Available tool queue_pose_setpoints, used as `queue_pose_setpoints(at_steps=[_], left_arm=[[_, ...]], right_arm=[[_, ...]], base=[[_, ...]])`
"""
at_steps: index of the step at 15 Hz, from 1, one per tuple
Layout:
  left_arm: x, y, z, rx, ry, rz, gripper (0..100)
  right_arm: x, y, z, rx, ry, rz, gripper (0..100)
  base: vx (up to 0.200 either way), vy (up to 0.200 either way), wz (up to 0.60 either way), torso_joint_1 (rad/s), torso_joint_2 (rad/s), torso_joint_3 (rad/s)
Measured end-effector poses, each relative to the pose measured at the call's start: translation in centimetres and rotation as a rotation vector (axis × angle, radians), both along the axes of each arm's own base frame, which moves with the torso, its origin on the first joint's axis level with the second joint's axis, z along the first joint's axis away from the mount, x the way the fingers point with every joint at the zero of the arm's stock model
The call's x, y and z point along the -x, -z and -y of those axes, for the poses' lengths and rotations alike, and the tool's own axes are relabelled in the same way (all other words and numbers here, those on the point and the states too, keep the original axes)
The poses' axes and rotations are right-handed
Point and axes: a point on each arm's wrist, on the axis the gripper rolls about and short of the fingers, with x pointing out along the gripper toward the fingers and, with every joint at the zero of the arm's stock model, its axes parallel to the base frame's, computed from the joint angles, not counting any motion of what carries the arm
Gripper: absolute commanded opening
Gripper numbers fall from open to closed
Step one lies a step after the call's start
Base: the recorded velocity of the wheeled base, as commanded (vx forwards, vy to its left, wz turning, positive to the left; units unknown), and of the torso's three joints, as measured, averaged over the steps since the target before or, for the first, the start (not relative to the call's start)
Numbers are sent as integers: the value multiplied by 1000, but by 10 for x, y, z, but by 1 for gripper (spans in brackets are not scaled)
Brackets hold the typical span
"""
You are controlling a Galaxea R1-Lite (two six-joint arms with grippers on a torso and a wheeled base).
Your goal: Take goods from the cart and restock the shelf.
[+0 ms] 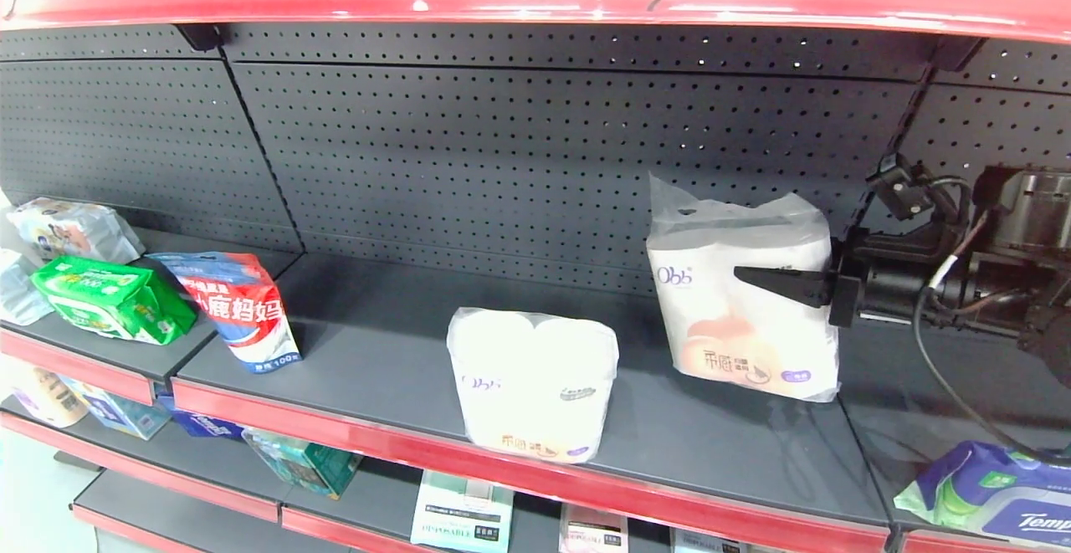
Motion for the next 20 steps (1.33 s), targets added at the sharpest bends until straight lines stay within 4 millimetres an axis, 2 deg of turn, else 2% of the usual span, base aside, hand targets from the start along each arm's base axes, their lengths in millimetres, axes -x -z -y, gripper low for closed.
queue_pose_setpoints(at_steps=[5,8,16,20], left_arm=[[0,0,0,0,0,0,100],[0,0,0,0,0,0,100],[0,0,0,0,0,0,100],[0,0,0,0,0,0,100]], right_arm=[[-33,16,-18,-14,-94,2,0],[-50,18,-33,-17,-129,47,0],[-76,35,-70,-19,-213,64,0],[-84,51,-84,-2,-249,61,0]], base=[[0,0,0,0,0,0],[0,0,0,0,0,0],[0,0,0,0,0,0],[0,0,0,0,0,0]])
